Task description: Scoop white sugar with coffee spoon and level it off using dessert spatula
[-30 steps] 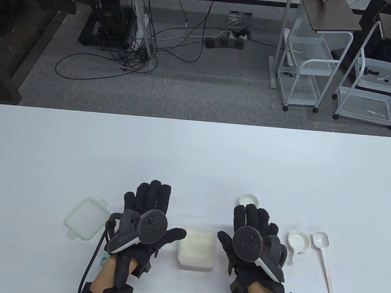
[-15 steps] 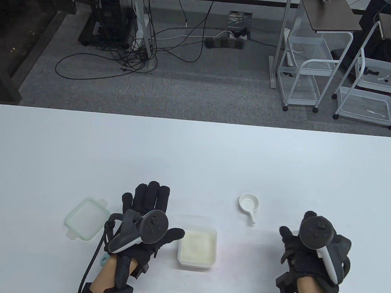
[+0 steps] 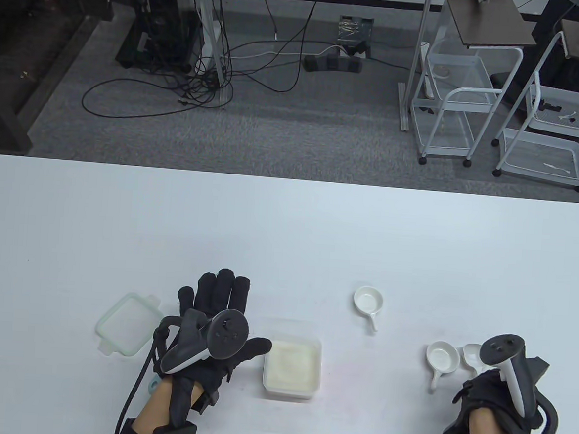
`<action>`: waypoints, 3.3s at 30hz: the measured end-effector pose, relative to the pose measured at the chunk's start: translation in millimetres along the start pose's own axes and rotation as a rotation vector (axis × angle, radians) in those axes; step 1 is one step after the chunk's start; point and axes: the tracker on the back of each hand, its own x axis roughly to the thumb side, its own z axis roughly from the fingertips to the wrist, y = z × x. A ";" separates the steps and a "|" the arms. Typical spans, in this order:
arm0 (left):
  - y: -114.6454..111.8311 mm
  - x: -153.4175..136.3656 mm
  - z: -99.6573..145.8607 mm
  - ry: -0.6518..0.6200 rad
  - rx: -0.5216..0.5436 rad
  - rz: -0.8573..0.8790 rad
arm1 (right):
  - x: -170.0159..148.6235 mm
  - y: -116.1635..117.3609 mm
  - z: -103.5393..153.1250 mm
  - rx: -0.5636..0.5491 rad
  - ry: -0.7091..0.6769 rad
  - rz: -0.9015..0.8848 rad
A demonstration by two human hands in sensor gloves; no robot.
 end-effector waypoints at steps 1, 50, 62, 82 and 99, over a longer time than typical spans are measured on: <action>0.0 0.1 0.0 0.000 -0.002 -0.002 | -1.5 2.3 -2.5 0.009 0.012 0.006; -12.3 13.7 -1.9 -0.107 -0.059 -0.024 | 121.3 5.6 173.8 -0.483 -1.316 0.136; -26.1 23.2 -4.3 -0.226 -0.136 -0.014 | 132.4 25.2 176.8 -0.432 -1.316 0.235; -77.7 41.1 -17.1 -0.300 -0.250 0.080 | 145.3 50.2 183.6 -0.446 -1.325 0.409; -78.9 42.7 -16.4 -0.290 -0.269 0.064 | 143.9 61.2 138.6 0.163 -1.180 -0.011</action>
